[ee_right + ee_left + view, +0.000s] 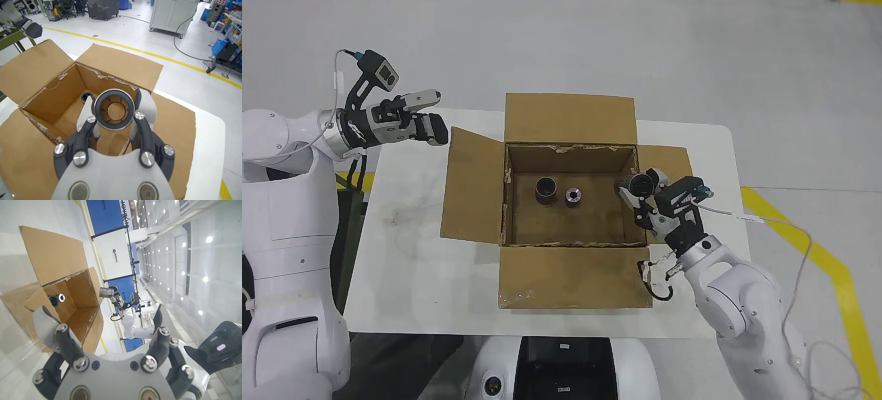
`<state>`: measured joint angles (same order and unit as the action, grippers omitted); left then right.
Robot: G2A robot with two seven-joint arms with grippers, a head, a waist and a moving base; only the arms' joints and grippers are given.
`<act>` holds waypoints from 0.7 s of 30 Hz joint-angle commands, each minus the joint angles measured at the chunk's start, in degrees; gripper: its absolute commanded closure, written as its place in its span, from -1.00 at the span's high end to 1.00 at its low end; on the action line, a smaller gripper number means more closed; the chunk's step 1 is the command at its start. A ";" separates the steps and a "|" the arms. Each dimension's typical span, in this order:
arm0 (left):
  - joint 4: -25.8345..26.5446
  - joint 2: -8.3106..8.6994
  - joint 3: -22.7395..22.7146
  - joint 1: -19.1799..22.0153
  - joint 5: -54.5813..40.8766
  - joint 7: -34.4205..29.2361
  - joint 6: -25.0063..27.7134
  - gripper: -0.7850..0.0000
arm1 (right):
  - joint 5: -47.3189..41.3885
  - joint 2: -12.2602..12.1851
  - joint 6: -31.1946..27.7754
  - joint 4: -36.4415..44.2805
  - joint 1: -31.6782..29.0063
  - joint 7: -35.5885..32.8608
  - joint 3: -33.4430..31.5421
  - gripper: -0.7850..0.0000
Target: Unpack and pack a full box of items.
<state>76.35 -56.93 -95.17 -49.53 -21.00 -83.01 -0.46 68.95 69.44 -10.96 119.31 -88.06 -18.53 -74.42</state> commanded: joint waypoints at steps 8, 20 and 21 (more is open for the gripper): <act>0.00 0.00 0.00 0.00 0.00 0.00 0.00 1.00 | -0.16 0.69 -1.19 -4.07 7.42 -4.62 5.29 -1.00; 0.00 0.00 0.00 0.00 0.00 0.00 0.00 1.00 | -0.67 3.15 5.12 -17.39 20.47 -13.65 15.14 -1.00; 0.00 0.00 0.00 0.00 0.00 0.00 0.00 1.00 | -0.65 3.31 5.77 -18.08 21.04 -13.94 15.48 -1.00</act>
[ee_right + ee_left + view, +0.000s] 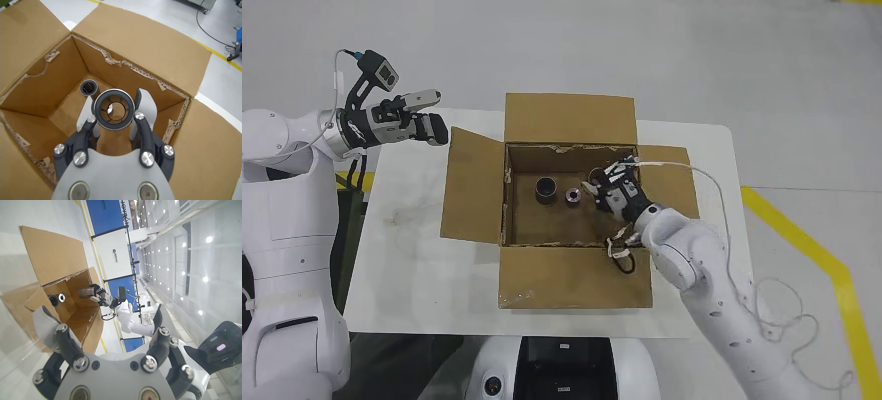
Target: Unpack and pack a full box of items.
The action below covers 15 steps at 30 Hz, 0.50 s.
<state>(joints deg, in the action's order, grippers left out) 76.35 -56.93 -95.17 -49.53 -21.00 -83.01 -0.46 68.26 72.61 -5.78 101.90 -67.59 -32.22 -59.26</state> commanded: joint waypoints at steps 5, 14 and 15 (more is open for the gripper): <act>0.00 0.00 0.00 0.00 0.00 0.00 0.00 1.00 | -0.26 0.86 3.86 -3.40 2.57 -2.38 1.71 -1.00; 0.00 0.00 0.00 0.00 0.00 0.00 0.00 1.00 | -2.81 2.35 7.17 -9.63 7.25 -8.26 4.47 -1.00; 0.00 0.00 0.00 0.00 0.00 0.00 0.00 1.00 | -2.87 2.49 7.64 -10.28 7.67 -8.70 4.66 -1.00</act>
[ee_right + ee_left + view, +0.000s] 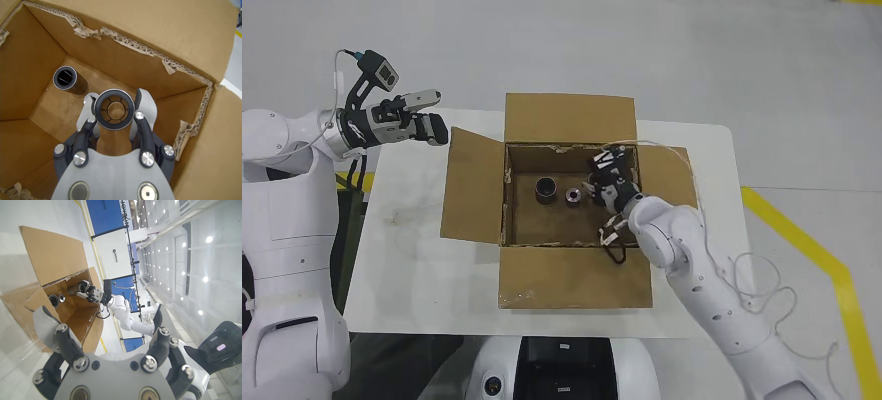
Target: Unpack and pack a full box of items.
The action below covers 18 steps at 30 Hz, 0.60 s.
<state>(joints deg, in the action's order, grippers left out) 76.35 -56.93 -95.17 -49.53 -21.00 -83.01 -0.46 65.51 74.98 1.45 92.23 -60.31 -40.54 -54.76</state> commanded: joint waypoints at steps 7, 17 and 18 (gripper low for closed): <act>0.00 0.00 0.00 0.00 0.00 0.00 0.00 1.00 | -2.14 1.07 1.12 -4.73 2.86 -1.38 1.23 -1.00; 0.00 0.00 0.00 0.00 0.00 0.00 0.00 1.00 | -3.80 1.99 1.47 -8.87 4.82 -1.72 1.75 -0.33; 0.00 0.00 0.00 0.00 0.00 0.00 0.00 1.00 | -3.82 2.04 1.33 -9.11 4.88 -1.76 1.79 -0.29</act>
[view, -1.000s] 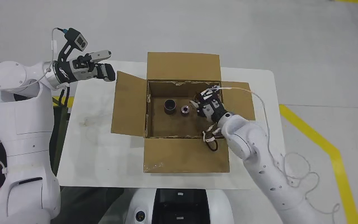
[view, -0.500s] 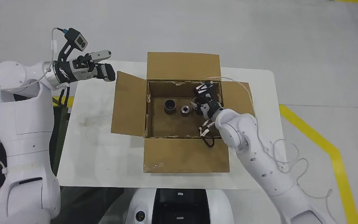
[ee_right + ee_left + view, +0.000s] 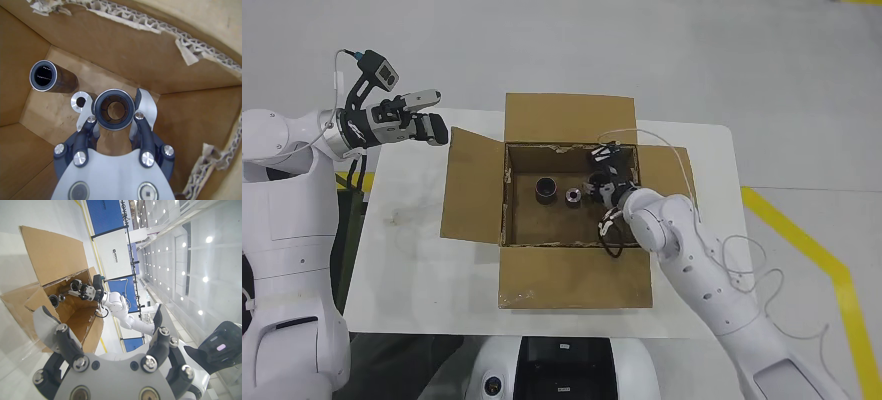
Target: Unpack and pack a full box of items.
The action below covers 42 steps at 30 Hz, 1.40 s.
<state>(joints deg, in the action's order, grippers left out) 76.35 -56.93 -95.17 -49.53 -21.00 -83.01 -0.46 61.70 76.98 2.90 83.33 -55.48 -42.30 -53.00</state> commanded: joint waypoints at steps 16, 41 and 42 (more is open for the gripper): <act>0.00 0.00 0.00 0.00 0.00 0.00 0.00 1.00 | 1.33 0.10 -1.41 2.29 -1.63 1.19 -1.39 0.62; 0.00 0.00 0.00 0.00 0.00 0.00 0.00 1.00 | 1.91 -4.42 -25.26 30.17 -21.95 12.37 -13.10 0.68; 0.00 0.00 0.00 0.00 0.00 0.00 0.00 1.00 | 1.21 -4.55 -26.02 30.28 -22.25 12.59 -13.81 0.67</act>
<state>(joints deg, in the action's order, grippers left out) 76.35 -56.93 -95.17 -49.53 -21.00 -83.01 -0.46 63.67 72.55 -22.31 113.56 -77.48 -29.86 -66.09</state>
